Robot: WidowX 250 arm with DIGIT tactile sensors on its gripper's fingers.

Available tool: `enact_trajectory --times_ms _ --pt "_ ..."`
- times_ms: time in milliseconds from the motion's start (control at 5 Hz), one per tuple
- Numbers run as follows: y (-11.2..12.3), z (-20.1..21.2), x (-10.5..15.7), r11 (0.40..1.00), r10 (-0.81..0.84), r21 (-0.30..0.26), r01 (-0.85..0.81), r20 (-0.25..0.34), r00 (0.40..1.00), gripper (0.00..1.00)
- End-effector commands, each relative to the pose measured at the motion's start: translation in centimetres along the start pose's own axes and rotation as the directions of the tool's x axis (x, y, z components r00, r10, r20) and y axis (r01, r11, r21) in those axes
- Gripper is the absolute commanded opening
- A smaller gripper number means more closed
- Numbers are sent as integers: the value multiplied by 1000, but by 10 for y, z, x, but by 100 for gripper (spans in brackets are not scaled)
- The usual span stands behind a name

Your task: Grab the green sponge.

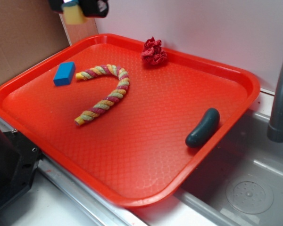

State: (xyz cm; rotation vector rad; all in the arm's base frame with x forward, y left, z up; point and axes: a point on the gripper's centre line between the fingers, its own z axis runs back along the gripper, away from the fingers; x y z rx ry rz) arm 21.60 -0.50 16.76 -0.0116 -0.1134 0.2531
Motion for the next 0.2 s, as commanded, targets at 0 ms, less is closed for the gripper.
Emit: enact_trajectory --times_ms 0 --pt "-4 23 -27 998 -15 -65 17 37 999 0"
